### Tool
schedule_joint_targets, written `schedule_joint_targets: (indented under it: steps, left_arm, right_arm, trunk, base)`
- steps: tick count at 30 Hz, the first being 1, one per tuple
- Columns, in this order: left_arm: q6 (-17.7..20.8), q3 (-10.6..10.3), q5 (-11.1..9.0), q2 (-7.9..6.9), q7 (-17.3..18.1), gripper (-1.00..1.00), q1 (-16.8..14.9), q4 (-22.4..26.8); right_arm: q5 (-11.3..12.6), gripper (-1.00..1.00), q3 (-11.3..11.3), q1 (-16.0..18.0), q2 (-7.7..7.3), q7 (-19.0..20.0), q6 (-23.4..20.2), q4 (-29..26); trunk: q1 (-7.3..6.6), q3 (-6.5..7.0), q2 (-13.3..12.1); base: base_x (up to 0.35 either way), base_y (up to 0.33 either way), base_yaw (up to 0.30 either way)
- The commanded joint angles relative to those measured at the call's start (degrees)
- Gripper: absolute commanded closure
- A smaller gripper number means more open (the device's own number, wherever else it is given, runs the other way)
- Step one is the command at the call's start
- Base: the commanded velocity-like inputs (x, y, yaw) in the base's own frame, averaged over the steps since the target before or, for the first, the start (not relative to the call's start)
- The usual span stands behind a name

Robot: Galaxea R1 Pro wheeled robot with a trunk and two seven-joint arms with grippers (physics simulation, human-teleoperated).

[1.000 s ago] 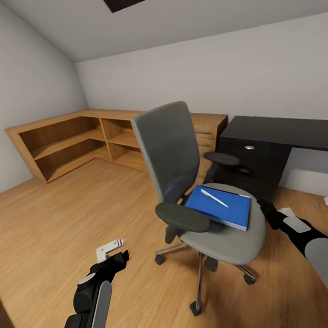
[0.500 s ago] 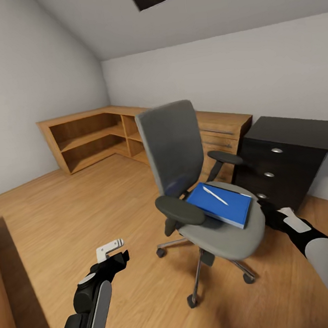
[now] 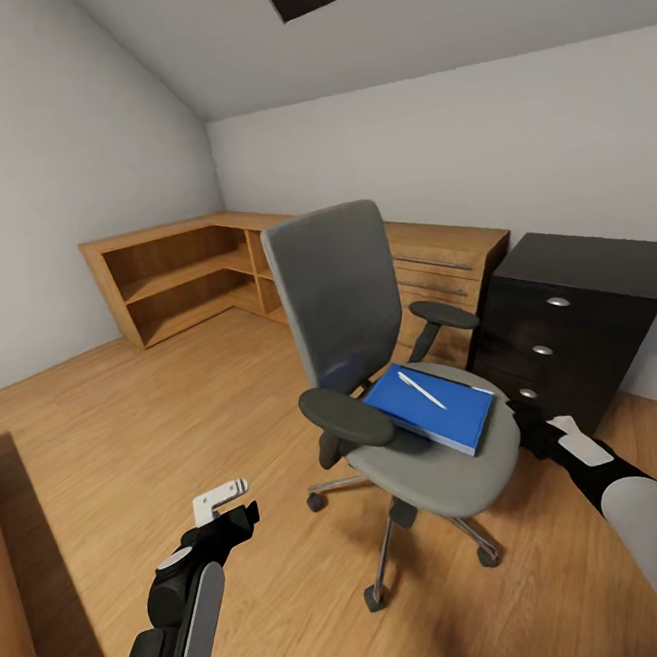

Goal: In the bedroom, organize the workspace by keeping the computer under the desk, ensuring the monitor is on the desk, placing the keyboard on the desk next to the monitor, placing the mouse on the desk next to the keyboard, moving the folder from the swivel chair onto the desk next to the mouse, stacking the notebook on top of the folder with the pen on top of the notebook, and positioning the swivel chair next to the desk.

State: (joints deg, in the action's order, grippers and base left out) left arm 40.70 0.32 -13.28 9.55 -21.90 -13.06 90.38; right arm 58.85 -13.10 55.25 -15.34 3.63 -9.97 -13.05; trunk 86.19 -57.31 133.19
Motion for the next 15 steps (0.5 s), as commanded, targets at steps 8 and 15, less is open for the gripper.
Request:
schedule_joint_targets:
  steps: [8,15]
  left_arm:
    - [0.17,-0.06,-0.61,0.03,-0.43,-1.00,-0.03,0.00]
    - [0.17,-0.07,-0.61,0.11,-0.43,-1.00,-0.03,-0.01]
  right_arm:
    - [0.21,-1.00,-0.40,0.03,0.41,0.16,-0.32,-0.08]
    - [0.16,-1.00,-0.35,0.03,1.08,0.10,-0.28,-0.06]
  trunk:
    - [-0.01,-0.05,0.02]
    - [-0.01,-0.05,0.02]
  base:
    - [-0.024,0.000,0.000]
    - [-0.241,0.000,0.000]
